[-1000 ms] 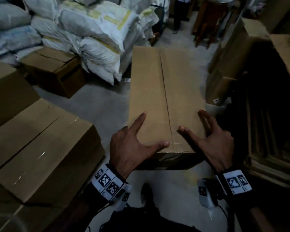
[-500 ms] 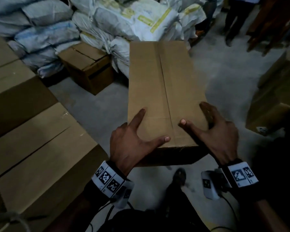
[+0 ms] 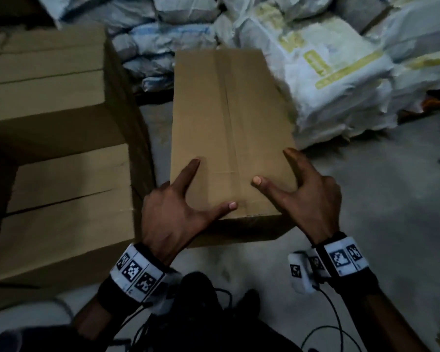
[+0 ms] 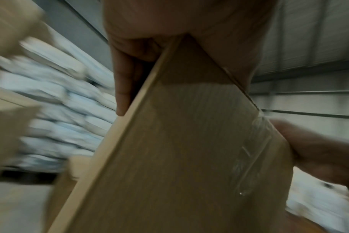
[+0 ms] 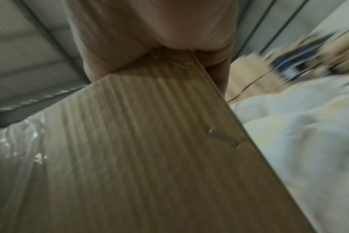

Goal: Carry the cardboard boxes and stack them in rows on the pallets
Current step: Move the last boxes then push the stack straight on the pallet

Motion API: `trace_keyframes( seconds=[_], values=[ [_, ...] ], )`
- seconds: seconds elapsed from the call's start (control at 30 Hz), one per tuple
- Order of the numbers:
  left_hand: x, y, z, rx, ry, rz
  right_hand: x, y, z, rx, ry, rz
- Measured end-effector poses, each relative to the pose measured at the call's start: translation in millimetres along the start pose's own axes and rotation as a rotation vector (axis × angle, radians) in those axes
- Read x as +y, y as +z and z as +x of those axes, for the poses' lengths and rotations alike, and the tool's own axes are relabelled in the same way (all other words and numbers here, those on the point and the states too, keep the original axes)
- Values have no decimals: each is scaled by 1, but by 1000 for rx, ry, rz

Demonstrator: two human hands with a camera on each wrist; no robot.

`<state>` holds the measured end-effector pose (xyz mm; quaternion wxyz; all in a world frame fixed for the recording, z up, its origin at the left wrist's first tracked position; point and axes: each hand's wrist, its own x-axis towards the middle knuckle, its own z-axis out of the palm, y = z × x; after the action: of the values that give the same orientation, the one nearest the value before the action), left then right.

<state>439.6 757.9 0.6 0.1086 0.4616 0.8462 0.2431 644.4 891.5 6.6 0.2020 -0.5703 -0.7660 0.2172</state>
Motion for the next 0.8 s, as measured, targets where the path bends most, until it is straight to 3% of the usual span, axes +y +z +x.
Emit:
trace_keyframes(
  seconds=[0.13, 0.3, 0.57, 0.8],
  values=[
    [7, -9, 40, 85, -121, 18, -23, 10, 70, -61, -148, 61],
    [-10, -25, 99, 211, -164, -6, -66, 45, 158, -93, -347, 123],
    [-61, -73, 211, 538, -267, -53, -195, 103, 288, -36, -648, 218],
    [-111, -99, 262, 639, -477, -81, -297, 170, 353, -175, -835, 312]
  ],
)
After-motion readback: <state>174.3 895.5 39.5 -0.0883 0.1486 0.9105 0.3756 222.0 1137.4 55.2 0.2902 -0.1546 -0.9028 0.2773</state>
